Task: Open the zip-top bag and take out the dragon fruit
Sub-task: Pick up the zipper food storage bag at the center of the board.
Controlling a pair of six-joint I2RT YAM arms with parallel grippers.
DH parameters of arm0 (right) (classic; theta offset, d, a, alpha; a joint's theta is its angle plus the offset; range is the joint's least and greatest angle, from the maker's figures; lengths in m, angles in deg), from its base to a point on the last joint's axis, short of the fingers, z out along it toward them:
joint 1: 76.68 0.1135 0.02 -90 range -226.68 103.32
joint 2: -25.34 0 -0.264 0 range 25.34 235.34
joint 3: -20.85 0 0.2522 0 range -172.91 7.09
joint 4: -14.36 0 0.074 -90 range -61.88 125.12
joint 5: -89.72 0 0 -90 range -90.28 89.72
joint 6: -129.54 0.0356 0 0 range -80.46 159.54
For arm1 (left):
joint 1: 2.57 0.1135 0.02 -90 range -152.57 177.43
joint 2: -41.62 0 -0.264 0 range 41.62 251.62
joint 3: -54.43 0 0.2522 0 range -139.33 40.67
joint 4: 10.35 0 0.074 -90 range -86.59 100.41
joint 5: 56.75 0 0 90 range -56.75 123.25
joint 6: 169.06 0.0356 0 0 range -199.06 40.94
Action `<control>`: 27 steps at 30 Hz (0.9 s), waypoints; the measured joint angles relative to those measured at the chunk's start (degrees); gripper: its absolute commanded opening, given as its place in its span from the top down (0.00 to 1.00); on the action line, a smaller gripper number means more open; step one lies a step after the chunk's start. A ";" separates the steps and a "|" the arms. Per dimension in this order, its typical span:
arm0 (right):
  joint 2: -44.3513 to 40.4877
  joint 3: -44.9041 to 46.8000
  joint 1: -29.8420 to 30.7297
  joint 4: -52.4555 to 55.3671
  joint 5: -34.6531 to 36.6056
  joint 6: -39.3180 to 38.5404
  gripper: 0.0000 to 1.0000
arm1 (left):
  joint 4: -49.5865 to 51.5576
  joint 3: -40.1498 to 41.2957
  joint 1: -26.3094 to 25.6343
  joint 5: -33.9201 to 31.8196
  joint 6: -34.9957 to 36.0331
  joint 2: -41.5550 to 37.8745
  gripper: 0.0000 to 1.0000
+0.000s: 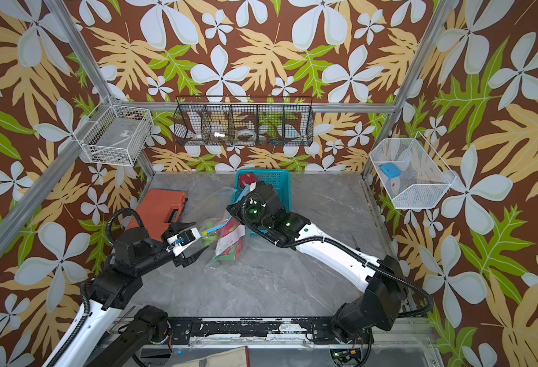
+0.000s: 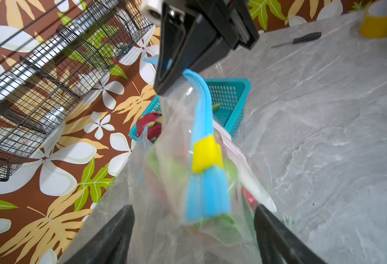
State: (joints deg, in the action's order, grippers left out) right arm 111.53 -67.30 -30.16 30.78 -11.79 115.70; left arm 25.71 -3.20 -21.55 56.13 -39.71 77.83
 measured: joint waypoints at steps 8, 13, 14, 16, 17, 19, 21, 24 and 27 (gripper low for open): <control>-0.20 1.68 0.00 -2.64 -0.04 0.48 0.94 | 1.11 -1.60 -0.07 1.79 -1.77 1.64 0.59; -0.20 1.53 0.00 -2.54 -0.28 -0.17 0.79 | 3.28 -3.37 -0.11 2.03 -1.99 1.18 0.70; -0.02 0.96 0.00 -2.21 -0.50 -0.70 0.74 | 3.43 -3.89 -0.11 2.01 -2.03 1.18 0.74; 0.83 -1.01 0.00 -1.29 -1.25 -2.89 0.64 | 3.85 -5.01 -0.11 2.03 -2.32 1.25 0.85; 1.49 -2.29 -0.04 -0.70 -2.01 -4.28 0.59 | 4.13 -5.51 -0.11 2.08 -2.47 1.31 0.91; 3.17 -5.42 -0.02 1.38 -3.72 -8.15 0.54 | 4.74 -5.99 -0.11 2.10 -2.49 1.53 1.00; 5.01 -9.07 0.00 4.31 -5.81 -13.31 0.52 | 5.53 -6.01 -0.11 2.05 -2.54 1.55 1.00; 5.95 -12.92 0.00 10.47 -7.91 -22.99 0.49 | 6.67 -5.66 -0.15 1.70 -1.68 1.07 1.00; 3.76 -14.05 -0.28 16.28 -8.83 -35.08 0.46 | 7.98 -5.18 -0.15 1.31 -1.27 0.13 1.00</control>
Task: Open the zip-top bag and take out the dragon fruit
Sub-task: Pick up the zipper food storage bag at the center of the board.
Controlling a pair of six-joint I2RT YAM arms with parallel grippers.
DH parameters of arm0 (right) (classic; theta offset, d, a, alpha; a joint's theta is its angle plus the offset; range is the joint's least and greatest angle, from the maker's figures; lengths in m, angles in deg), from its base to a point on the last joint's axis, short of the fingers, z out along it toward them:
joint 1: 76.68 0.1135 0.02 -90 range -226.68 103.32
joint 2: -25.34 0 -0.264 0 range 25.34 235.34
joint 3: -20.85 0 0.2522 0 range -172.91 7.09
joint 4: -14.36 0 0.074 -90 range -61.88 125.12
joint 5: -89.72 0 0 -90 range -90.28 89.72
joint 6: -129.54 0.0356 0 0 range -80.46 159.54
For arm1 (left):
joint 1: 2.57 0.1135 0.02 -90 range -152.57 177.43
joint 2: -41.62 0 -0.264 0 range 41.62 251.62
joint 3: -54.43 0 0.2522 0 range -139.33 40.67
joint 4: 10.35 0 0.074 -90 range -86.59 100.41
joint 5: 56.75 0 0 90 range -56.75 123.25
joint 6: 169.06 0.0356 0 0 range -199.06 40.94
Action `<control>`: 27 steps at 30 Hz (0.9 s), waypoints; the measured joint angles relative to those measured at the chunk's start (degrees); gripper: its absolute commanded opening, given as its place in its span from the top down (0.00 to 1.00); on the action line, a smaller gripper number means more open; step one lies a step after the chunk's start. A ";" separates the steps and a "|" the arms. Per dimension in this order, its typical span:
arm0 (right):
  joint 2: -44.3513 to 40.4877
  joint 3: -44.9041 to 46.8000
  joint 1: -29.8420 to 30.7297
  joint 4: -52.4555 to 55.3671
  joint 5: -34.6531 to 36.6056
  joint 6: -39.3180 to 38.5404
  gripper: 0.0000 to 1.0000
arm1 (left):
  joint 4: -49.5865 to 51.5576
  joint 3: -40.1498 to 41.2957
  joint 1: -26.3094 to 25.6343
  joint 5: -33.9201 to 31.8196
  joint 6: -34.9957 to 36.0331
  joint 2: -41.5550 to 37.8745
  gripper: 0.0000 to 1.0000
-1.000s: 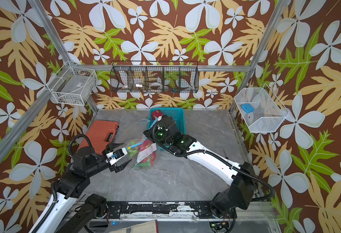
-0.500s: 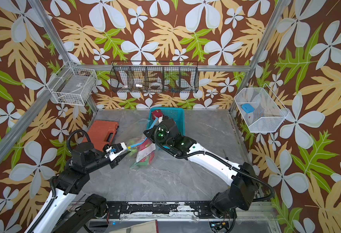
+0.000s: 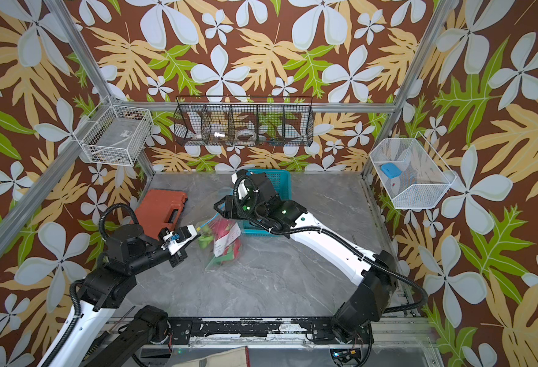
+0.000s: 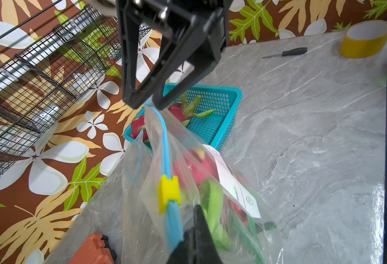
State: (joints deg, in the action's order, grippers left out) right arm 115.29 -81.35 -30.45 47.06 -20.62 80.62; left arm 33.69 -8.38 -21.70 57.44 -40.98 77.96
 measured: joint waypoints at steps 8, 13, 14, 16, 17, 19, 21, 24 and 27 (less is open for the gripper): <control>-21.81 14.88 -0.15 -1.66 -2.16 -39.60 0.15 | 7.52 -5.81 0.00 1.07 1.92 3.04 1.00; -23.93 22.91 -0.22 -6.38 -7.78 -61.29 0.10 | 15.04 -12.07 0.00 2.40 4.07 7.50 1.00; -21.94 20.98 -0.26 -5.22 -8.85 -64.89 0.10 | 16.35 -12.90 0.00 2.43 4.39 7.85 1.00; -17.09 14.73 -0.48 -3.48 -11.45 -70.90 0.10 | 18.10 -13.92 0.00 2.34 5.73 8.00 1.00; -14.27 11.10 -0.48 -2.36 -13.00 -73.68 0.10 | 18.67 -14.12 0.00 2.01 6.36 7.91 1.00; -9.25 5.05 -0.52 -0.11 -15.93 -78.03 0.10 | 19.37 -14.34 0.00 1.55 7.43 7.76 1.00; -4.22 -0.72 -0.61 3.15 -18.82 -81.81 0.10 | 20.22 -14.69 0.00 1.09 8.50 7.56 1.00; 3.21 -10.12 -0.85 9.75 -22.88 -86.97 0.13 | 21.00 -15.63 0.00 0.31 9.07 7.21 1.00; 9.99 -19.47 -0.94 16.44 -26.43 -91.08 0.16 | 21.35 -16.59 0.00 -0.22 10.01 6.54 1.00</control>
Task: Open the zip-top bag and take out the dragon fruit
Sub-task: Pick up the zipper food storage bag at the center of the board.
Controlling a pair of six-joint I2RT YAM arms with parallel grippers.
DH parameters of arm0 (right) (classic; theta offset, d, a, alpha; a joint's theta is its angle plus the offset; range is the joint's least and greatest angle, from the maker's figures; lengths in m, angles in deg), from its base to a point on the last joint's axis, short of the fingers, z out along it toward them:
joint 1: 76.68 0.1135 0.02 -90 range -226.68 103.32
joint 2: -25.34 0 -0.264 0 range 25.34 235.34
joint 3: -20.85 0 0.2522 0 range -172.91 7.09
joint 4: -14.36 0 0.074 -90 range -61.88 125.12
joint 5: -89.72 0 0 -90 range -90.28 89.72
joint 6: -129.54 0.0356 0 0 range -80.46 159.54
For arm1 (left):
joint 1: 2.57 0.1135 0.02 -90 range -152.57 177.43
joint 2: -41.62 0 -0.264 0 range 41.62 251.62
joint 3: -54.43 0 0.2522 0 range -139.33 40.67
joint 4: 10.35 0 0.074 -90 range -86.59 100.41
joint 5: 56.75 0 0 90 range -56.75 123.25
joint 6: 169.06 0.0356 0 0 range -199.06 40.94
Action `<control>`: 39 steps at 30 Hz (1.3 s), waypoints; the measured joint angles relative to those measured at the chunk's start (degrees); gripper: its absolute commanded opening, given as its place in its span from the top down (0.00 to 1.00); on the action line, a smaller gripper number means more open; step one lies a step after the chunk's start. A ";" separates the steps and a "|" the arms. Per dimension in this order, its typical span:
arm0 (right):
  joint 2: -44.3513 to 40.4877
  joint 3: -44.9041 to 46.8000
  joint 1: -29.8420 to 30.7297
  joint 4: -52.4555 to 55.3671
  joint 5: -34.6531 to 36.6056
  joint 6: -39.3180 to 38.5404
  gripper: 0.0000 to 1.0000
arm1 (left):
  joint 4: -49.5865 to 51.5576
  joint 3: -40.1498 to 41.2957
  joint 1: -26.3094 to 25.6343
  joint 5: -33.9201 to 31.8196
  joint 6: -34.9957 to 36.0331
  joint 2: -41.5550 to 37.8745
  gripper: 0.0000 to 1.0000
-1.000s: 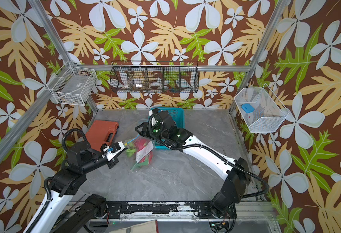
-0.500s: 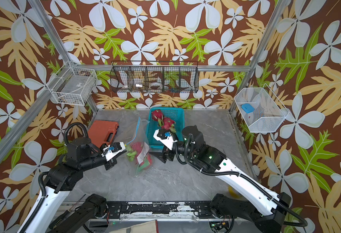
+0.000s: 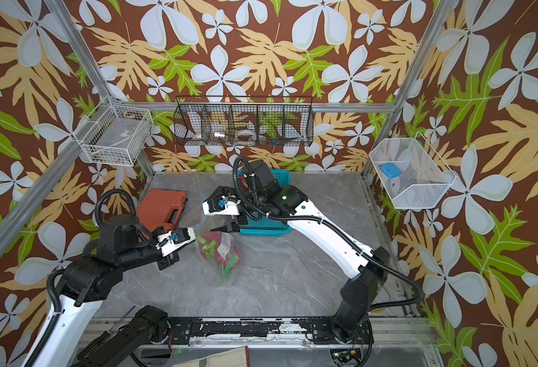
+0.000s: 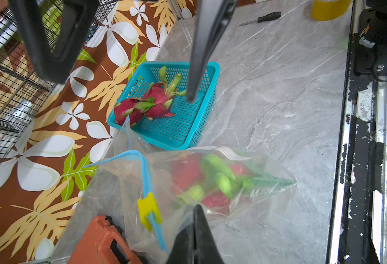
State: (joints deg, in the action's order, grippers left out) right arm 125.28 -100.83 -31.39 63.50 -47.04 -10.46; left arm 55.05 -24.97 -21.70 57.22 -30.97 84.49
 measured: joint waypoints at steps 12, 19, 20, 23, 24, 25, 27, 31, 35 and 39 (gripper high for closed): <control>16.02 -17.00 0.39 12.37 -8.92 -2.75 0.36 | -0.15 -2.56 0.00 -1.49 3.17 -0.42 1.00; 21.03 -18.12 2.08 9.27 -8.94 0.28 0.17 | -2.21 -0.33 0.00 -5.73 1.31 -1.68 0.98; 22.10 -18.82 2.38 8.35 -8.87 0.90 0.17 | -3.13 0.85 0.00 -7.65 0.17 -2.05 0.86; 26.16 -21.70 3.52 4.92 -8.66 5.31 0.15 | -3.48 4.63 1.03 -15.65 -3.48 -1.73 0.42; 27.30 -22.45 3.89 4.26 -8.63 6.73 0.15 | -2.05 4.90 2.60 -17.14 -4.74 -0.81 0.36; 28.30 -22.97 4.37 3.74 -8.72 8.02 0.15 | -0.68 4.85 4.92 -17.55 -5.95 0.28 0.35; 29.46 -22.91 5.14 3.43 -8.15 11.02 0.15 | 2.05 5.09 10.36 -16.20 -6.88 2.10 0.35; 30.16 -19.10 6.80 4.24 -7.63 14.19 0.15 | 6.82 7.61 19.45 -16.22 -6.56 2.03 0.36; 30.51 -16.41 7.67 0.61 -10.99 19.26 0.18 | 10.84 5.55 20.85 -16.39 -6.36 1.70 0.37; 31.47 -16.70 7.72 -6.54 -14.29 24.26 0.26 | 12.52 1.88 20.92 -15.69 -7.45 3.67 0.43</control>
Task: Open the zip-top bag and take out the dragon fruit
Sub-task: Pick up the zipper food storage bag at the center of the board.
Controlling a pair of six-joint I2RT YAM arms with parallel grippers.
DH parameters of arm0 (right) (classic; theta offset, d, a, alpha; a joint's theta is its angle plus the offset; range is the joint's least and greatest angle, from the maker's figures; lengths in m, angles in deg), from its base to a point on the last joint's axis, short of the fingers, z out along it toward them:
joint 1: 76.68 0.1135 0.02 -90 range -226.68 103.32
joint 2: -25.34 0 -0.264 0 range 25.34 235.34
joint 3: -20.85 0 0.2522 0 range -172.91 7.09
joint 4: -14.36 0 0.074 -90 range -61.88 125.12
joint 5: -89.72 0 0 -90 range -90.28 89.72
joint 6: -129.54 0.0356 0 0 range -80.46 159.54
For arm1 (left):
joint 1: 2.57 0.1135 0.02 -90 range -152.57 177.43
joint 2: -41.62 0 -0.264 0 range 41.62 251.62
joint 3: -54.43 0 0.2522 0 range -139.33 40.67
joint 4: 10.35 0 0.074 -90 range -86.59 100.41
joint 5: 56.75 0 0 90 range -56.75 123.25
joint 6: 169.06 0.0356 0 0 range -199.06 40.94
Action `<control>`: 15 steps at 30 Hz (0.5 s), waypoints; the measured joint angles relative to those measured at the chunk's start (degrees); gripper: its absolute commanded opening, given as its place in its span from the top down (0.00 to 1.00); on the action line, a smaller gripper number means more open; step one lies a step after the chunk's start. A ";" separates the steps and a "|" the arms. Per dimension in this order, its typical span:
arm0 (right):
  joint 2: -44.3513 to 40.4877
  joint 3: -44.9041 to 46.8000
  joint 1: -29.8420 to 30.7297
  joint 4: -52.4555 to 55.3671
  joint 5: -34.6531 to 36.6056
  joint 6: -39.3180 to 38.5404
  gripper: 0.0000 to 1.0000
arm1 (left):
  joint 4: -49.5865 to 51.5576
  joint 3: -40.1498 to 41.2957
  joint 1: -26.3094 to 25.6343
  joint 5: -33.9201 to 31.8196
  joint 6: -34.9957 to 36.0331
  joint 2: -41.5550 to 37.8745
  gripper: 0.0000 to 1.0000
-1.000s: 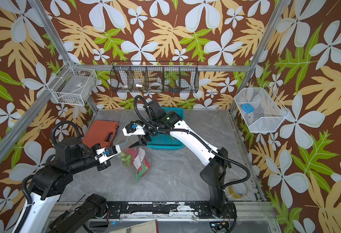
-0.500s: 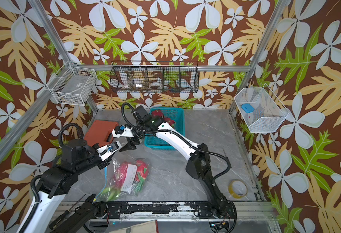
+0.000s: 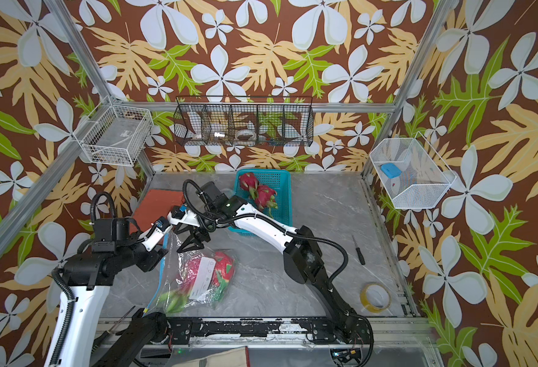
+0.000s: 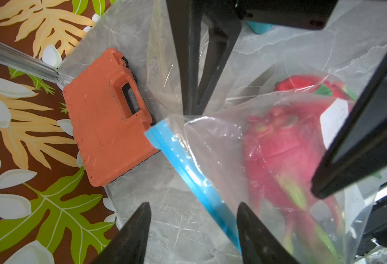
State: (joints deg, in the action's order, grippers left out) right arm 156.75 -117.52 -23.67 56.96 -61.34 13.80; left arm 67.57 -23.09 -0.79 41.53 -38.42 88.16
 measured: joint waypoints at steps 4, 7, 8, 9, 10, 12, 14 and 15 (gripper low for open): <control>3.06 -2.29 0.00 -3.76 1.64 5.38 0.20 | -0.39 -0.66 0.00 2.05 0.24 0.26 0.45; 6.43 -4.09 0.74 -2.51 2.78 6.34 0.23 | -4.00 -1.09 -0.17 5.53 0.42 -0.50 0.45; 7.23 -4.76 0.98 -1.97 2.75 6.64 0.31 | -4.39 -1.09 -0.17 6.01 0.46 -0.70 0.45; 7.82 -5.44 1.07 -1.31 2.67 7.02 0.43 | -4.66 -1.09 -0.17 6.43 0.61 -0.81 0.45; 8.26 -6.12 1.05 -0.83 2.45 7.32 0.56 | -4.85 -1.09 -0.17 6.80 0.76 -0.81 0.45; 8.52 -7.02 0.87 -0.55 1.95 7.76 0.97 | -5.27 -1.11 -0.17 7.10 1.16 -0.85 0.41; 7.76 -6.23 0.68 -0.92 1.62 8.52 1.00 | -6.05 -1.07 -0.17 7.13 1.09 -0.85 0.37; 6.75 -5.09 0.61 -1.20 1.90 9.22 1.00 | -6.60 -1.01 -0.17 7.10 0.81 -0.85 0.35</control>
State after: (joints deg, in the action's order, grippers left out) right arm 163.51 -122.62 -23.06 55.76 -59.44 23.02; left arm 60.97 -24.10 -0.96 48.63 -37.61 87.31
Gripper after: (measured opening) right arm 0.041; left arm 0.621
